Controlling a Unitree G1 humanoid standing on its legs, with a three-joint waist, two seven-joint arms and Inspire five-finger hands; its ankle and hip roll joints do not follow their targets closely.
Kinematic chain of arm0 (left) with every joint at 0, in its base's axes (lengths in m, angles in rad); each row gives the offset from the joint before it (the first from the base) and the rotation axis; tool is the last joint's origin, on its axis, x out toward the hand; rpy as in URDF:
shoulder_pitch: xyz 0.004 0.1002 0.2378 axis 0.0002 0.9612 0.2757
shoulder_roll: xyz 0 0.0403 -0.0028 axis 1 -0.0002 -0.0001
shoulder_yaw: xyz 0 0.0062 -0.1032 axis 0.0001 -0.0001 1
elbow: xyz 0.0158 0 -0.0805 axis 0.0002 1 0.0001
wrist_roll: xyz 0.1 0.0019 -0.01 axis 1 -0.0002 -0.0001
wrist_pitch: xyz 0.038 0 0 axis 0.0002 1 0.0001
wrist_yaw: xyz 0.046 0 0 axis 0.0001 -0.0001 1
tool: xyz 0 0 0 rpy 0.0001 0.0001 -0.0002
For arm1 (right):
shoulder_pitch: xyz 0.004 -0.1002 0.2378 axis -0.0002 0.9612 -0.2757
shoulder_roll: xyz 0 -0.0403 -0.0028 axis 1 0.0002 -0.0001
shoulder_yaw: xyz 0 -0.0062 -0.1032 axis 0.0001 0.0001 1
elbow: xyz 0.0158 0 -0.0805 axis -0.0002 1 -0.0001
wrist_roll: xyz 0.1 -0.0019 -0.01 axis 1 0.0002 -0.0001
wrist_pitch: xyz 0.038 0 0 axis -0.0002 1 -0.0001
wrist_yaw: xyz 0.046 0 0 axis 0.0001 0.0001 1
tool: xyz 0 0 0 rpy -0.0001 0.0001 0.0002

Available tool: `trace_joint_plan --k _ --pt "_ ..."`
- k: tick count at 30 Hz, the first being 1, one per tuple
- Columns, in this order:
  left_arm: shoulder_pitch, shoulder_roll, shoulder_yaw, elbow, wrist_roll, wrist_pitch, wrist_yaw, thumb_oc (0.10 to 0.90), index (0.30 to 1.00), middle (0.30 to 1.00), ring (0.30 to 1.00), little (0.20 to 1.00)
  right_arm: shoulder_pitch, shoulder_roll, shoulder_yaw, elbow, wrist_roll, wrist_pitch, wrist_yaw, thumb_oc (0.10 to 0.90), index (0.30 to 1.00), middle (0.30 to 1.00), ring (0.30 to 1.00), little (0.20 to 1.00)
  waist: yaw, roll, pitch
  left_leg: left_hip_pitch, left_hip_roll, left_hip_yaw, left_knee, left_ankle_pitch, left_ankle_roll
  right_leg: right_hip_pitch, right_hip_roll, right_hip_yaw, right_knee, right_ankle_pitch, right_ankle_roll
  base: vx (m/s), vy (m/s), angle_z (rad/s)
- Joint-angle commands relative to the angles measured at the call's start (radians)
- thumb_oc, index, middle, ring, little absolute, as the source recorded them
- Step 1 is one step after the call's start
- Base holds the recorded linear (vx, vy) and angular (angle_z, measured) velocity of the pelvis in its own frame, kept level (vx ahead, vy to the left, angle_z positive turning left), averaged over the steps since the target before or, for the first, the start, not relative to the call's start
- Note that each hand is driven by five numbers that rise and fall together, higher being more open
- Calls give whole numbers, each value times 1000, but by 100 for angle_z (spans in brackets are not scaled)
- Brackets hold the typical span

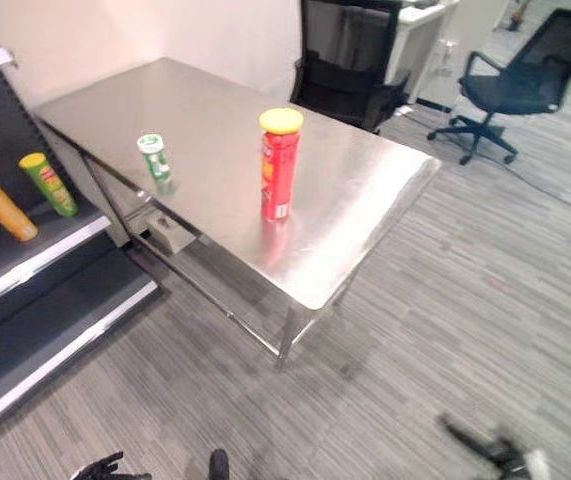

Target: Put the goods on the table back onto the shelves and tidy them up.

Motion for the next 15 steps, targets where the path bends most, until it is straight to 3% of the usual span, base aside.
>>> trace_joint_plan --k 1,6,7,9,11,15 --pt "-96 1 -10 8 40 -33 -21 800 900 900 900 900 -142 -173 21 -179 -24 -146 -12 800 900 900 900 900 70 -1 -15 79 63 43 11 -125 -77 -91 -30 19 7 90 112 22 19 -19" --pt "-82 12 -39 -49 39 -44 -32 800 900 900 900 900 -245 -305 7 -362 11 -215 9 800 900 900 900 900 92 -8 -34 84 65 37 11 -130 -79 -85 -32 8 5 86 114 21 4 -8" --pt "-75 15 -62 -70 36 -51 -38 800 900 900 900 900 -316 -355 53 -356 61 -233 22 800 900 900 900 900 108 -13 -40 83 66 30 11 -127 -81 -81 -33 0 5 84 114 2 -11 5" --pt "-70 15 -71 -68 42 -54 -41 800 900 900 900 900 -382 -382 107 -340 105 -243 43 800 900 900 900 900 106 -15 -41 81 65 27 11 -127 -82 -81 -33 -4 5 83 114 -1 -6 12" --pt "-56 27 -104 -65 49 -56 -51 800 900 900 900 900 -495 -426 207 -321 221 -257 94 800 900 900 900 900 130 -23 -47 79 65 22 11 -124 -86 -79 -35 -15 5 86 116 -3 12 29" --pt "-40 34 -102 -53 31 -57 -54 800 900 900 900 900 -633 -483 339 -264 287 -249 133 800 900 900 900 900 150 -32 -44 78 57 15 11 -123 -82 -77 -49 -29 18 93 124 -22 45 24"
